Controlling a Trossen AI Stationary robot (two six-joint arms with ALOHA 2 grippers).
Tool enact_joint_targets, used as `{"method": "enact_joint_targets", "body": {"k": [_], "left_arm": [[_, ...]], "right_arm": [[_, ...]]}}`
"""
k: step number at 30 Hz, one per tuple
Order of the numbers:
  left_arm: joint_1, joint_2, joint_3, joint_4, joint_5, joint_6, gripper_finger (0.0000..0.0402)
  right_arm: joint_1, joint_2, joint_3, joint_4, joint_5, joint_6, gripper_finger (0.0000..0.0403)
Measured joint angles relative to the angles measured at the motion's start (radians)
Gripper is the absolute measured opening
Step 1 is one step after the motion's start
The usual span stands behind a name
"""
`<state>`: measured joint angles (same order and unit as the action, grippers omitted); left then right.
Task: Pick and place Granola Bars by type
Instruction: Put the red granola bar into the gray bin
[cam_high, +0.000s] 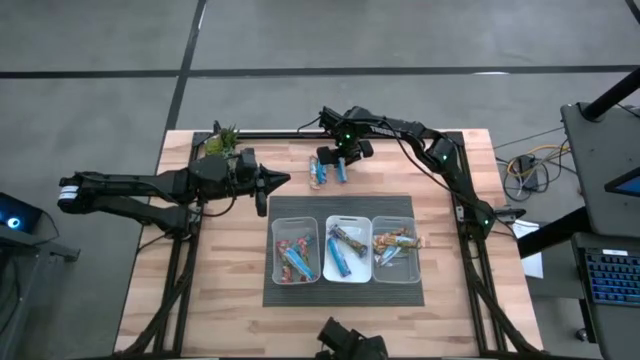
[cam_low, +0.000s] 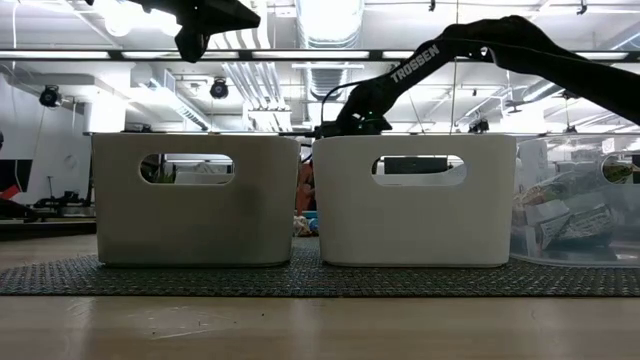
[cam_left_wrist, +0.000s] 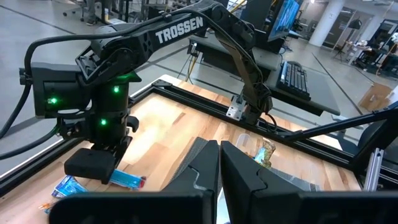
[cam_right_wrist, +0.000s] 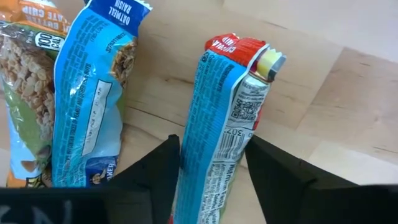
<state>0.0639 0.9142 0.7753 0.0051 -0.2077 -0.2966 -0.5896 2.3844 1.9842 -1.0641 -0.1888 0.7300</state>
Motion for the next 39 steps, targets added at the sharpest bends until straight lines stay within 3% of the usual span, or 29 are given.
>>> {"method": "enact_joint_targets", "body": {"k": [19, 39], "left_arm": [[0.000, 0.000, 0.000, 0.000, 0.000, 0.001, 0.0000], [0.000, 0.000, 0.000, 0.000, 0.000, 0.001, 0.0000]], "right_arm": [[0.000, 0.000, 0.000, -0.001, -0.006, -0.027, 0.0064], [0.000, 0.000, 0.025, -0.013, -0.006, -0.053, 0.0055]]}}
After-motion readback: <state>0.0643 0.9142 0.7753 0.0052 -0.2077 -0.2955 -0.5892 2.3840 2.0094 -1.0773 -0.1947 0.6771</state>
